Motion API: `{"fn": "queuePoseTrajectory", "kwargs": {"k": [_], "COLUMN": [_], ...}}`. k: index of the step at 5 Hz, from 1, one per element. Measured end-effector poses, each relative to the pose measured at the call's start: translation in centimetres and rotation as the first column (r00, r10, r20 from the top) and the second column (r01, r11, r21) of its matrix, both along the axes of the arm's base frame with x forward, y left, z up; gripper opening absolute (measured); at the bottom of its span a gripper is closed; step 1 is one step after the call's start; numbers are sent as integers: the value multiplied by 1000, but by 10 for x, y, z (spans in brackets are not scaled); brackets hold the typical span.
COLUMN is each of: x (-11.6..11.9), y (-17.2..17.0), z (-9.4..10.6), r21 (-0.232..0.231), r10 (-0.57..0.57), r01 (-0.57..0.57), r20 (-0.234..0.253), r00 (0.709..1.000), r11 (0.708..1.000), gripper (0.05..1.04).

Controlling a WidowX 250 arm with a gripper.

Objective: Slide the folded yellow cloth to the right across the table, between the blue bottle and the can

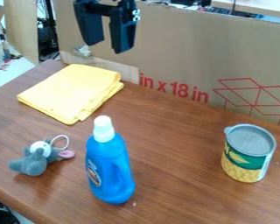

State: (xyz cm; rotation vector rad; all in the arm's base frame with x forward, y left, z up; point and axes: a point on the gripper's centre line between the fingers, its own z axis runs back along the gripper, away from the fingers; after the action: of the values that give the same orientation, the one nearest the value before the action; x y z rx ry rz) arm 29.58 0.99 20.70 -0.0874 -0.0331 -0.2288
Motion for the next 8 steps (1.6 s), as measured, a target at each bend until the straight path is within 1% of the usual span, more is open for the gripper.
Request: {"fn": "queuePoseTrajectory", "kwargs": {"k": [1, 2, 3, 4, 5, 6, 7, 8], "x": [1, 6, 12, 35, 53, 66, 72, 76], "y": [0, 36, 80, 107, 138, 159, 174, 175], "z": [-10, -17, -21, -23, -37, -58, -93, -124], "r21": [-3, -7, 44, 148, 293, 313, 286, 269], "r10": [-5, 13, 101, 118, 161, 184, 183, 161], "r01": [5, -13, -103, -129, -171, -189, -169, -129], "r20": [-35, -9, 52, 80, 57, 46, -23, -98], "r00": [999, 1000, 994, 990, 985, 982, 983, 982], "r11": [1000, 1000, 994, 981, 941, 931, 943, 954], "gripper": [1001, 1001, 1001, 1001, 1001, 1001, 1001, 1001]}}
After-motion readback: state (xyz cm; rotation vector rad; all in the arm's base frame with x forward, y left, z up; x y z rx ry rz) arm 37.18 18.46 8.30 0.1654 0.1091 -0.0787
